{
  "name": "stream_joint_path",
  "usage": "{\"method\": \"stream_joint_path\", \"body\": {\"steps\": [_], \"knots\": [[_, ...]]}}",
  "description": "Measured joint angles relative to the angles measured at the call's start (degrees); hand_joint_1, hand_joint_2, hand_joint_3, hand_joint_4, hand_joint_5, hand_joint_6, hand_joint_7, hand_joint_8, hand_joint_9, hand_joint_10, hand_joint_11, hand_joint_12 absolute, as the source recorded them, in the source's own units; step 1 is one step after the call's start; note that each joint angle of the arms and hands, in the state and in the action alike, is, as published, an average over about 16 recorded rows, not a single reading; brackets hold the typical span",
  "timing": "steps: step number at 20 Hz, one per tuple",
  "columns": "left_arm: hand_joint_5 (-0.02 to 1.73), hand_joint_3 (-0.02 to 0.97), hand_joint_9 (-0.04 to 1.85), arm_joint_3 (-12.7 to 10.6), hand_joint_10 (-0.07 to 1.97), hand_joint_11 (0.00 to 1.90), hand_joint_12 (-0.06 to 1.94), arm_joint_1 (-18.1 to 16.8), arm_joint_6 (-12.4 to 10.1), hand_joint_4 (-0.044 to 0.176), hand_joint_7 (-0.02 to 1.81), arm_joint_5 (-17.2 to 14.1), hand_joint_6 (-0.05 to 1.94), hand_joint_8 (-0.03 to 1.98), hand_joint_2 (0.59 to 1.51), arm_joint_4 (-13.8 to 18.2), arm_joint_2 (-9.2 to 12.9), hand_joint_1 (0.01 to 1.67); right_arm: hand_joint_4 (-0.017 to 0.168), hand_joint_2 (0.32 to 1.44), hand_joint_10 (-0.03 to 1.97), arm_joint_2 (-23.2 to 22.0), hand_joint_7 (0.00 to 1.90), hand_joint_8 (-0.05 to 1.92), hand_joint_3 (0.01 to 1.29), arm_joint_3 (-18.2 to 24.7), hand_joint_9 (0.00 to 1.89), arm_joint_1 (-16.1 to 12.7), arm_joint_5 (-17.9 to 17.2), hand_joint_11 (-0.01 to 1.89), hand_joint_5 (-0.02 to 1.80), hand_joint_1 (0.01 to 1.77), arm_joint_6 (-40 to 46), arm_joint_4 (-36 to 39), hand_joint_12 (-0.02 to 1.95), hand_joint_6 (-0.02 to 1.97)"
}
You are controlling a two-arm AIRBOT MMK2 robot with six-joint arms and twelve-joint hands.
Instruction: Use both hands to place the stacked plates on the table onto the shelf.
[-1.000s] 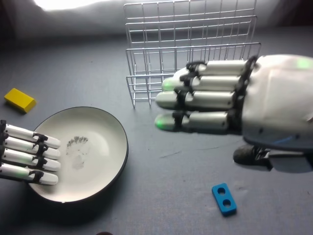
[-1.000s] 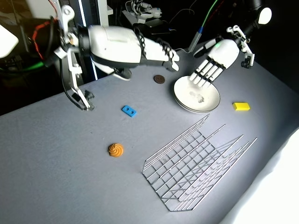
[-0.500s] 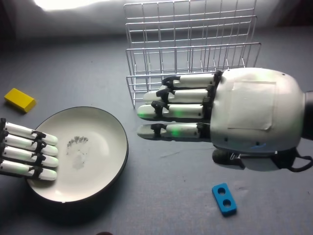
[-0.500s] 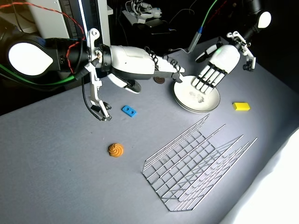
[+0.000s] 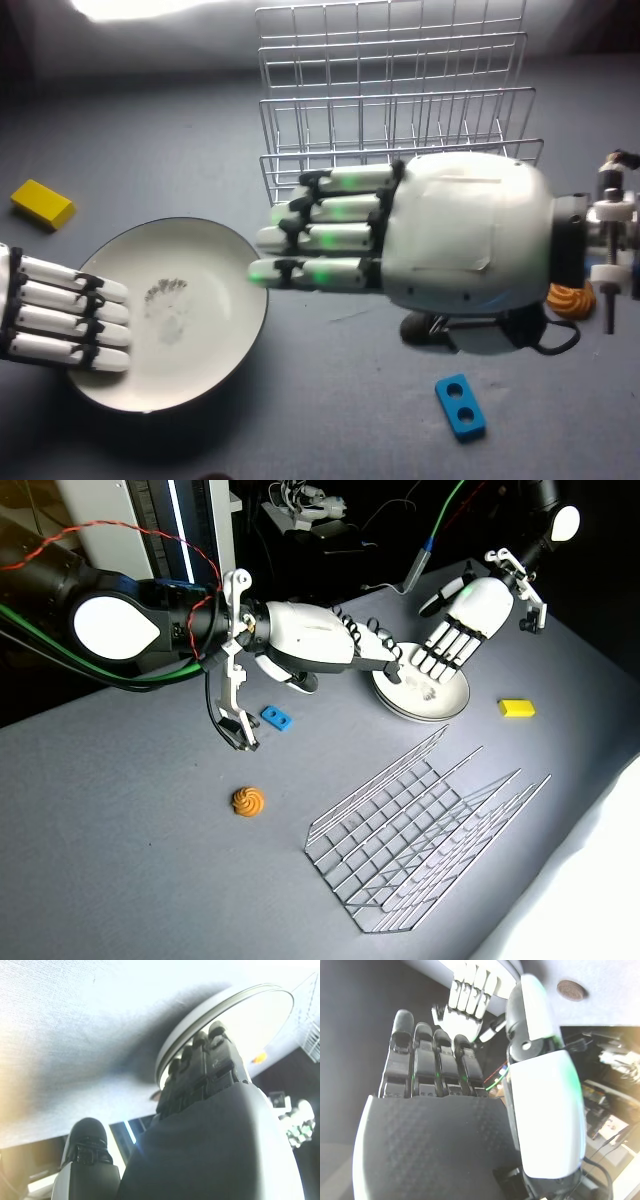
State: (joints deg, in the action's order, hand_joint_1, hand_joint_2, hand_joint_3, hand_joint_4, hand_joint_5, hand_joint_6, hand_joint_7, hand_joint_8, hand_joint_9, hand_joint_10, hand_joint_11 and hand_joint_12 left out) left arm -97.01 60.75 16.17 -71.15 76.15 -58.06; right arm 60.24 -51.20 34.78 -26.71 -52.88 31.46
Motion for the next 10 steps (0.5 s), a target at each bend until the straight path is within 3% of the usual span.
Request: {"method": "stream_joint_path", "body": {"steps": [10], "knots": [[0.0, 0.037, 0.02, 6.8, 0.0, 0.02, 0.0, -5.6, -3.4, -0.002, -0.01, 4.2, -0.01, -0.01, 1.149, 3.0, 0.3, 0.02, 0.005, 1.1, 0.02, 7.1, 0.04, 0.02, 0.01, -6.1, 0.09, -1.1, 2.1, 0.01, 0.06, 1.04, -1.7, -0.5, 0.55, 0.02]]}}
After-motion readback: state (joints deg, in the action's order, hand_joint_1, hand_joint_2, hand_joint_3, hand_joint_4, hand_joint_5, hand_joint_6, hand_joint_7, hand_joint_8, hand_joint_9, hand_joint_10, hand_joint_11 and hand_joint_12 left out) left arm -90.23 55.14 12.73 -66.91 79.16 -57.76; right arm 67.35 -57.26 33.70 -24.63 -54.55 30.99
